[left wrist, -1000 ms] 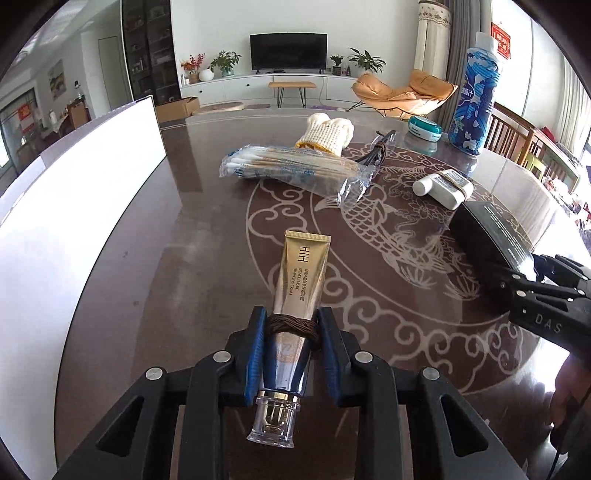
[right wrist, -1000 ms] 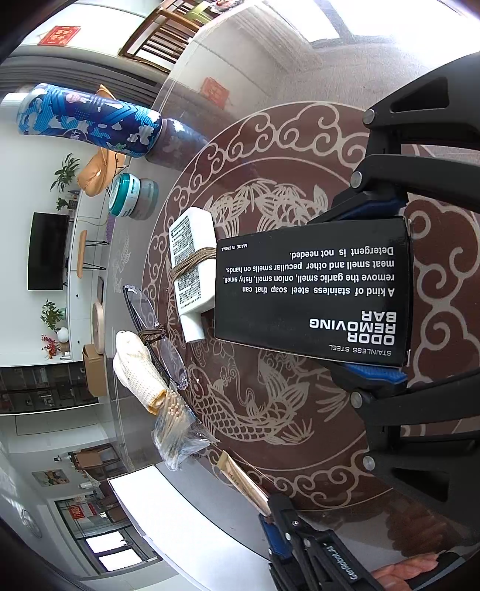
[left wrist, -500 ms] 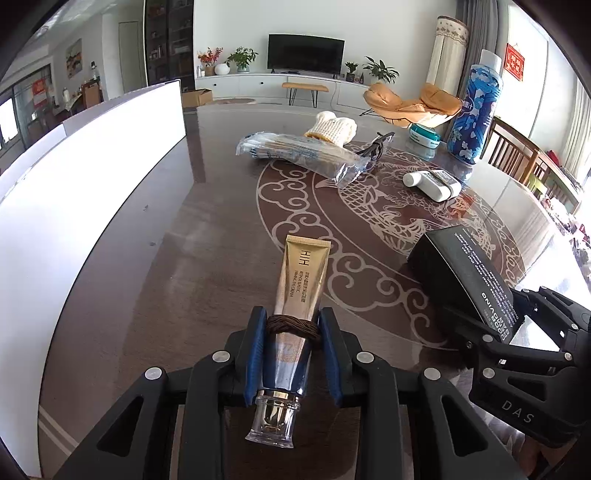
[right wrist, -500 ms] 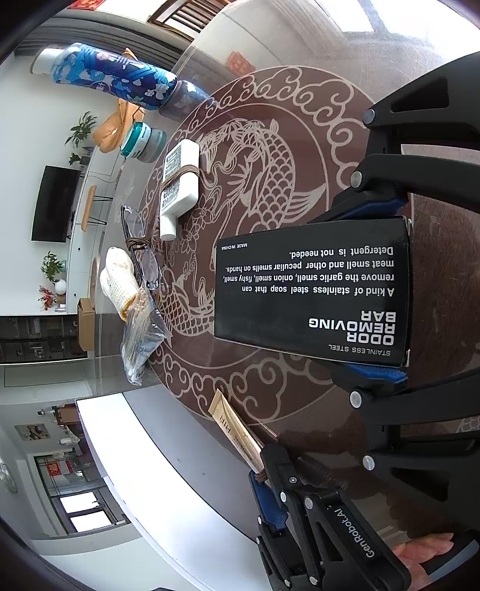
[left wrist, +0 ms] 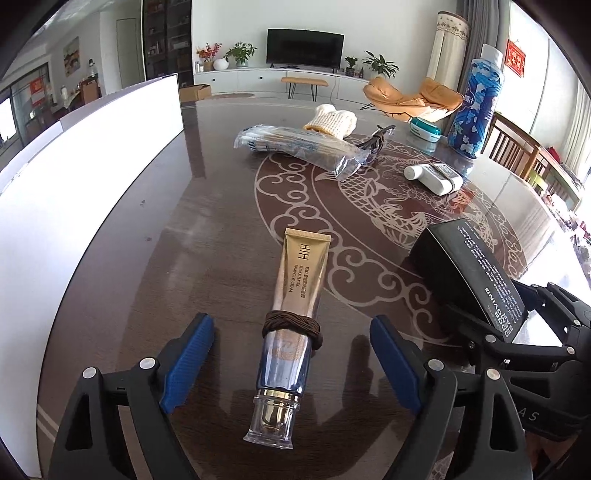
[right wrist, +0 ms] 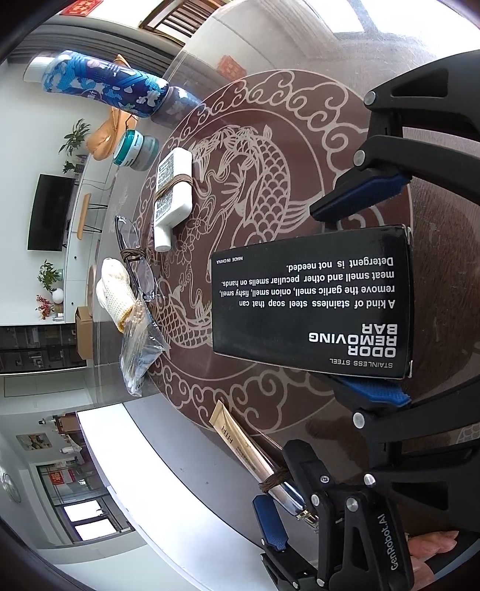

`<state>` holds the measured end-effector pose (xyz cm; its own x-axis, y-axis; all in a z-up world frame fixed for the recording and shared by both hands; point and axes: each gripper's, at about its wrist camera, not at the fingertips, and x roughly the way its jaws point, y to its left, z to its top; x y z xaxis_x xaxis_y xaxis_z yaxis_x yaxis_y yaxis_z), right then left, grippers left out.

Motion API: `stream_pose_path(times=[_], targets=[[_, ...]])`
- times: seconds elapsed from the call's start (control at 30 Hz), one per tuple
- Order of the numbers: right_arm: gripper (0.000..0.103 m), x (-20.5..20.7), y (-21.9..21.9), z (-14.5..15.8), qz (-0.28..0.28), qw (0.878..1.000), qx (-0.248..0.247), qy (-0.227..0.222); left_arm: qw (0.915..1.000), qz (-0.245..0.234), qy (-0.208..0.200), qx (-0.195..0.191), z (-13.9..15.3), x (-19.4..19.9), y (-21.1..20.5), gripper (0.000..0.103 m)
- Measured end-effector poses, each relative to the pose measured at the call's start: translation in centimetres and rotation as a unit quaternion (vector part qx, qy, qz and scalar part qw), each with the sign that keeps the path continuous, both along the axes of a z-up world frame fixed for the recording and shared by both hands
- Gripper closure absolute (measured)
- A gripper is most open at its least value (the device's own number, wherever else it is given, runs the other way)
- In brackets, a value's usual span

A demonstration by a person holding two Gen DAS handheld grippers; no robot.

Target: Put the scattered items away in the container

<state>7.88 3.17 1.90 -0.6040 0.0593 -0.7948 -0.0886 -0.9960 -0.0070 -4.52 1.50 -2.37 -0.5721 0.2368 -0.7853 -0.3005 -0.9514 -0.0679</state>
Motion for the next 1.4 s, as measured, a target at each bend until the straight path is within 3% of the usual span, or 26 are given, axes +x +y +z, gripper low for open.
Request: stream_pose_path(times=[1.0, 1.17, 1.27, 1.4], targets=[[0.026, -0.1, 0.1, 0.1, 0.0, 1.0, -0.001, -0.001, 1.0, -0.002, -0.001, 0.003, 0.1, 0.1, 0.1, 0.015], [0.022, 0.2, 0.6, 0.1, 0.012, 1.0, -0.029, 0.005, 0.9993, -0.035, -0.013, 0.008, 0.0, 0.2, 0.0, 0.0], [0.021, -0.4, 0.4, 0.1, 0.052, 0.998, -0.016, -0.028, 0.9956, -0.076, -0.016, -0.052, -0.3, 0.4, 1.2, 0.0], [0.021, -2.0, 0.4, 0.4, 0.092, 0.991, -0.018, -0.095, 0.9955, -0.073, -0.037, -0.049, -0.2, -0.7, 0.8, 0.0]])
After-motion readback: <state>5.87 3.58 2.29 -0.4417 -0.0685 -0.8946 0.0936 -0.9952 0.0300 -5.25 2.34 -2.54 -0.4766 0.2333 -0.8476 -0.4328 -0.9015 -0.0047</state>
